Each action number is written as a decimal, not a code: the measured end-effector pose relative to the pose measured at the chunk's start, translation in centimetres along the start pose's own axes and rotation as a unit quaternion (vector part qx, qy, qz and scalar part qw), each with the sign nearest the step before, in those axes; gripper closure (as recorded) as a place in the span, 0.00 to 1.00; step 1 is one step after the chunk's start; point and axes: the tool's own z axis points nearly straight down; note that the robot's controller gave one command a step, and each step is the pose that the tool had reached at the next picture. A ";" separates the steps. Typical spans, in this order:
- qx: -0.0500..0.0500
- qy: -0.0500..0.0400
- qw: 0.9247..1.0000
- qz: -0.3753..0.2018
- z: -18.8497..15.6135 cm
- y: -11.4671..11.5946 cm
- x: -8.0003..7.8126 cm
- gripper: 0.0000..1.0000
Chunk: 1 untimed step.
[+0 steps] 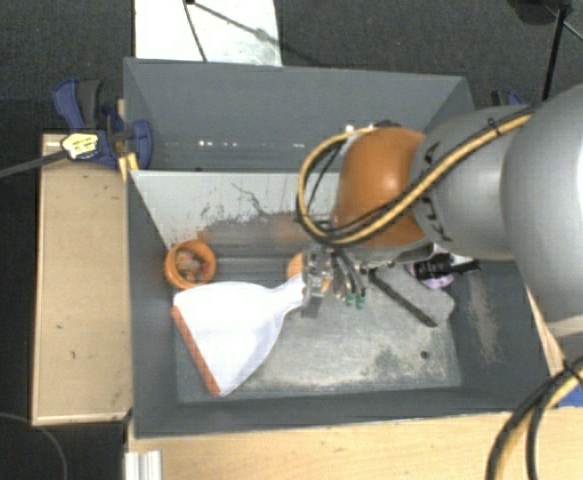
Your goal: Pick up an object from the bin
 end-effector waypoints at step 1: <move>0.000 0.000 1.000 0.000 0.0 0.0 0.0 1.00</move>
Offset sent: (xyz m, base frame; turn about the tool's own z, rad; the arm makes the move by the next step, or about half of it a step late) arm -0.0134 -0.0218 0.0400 0.0614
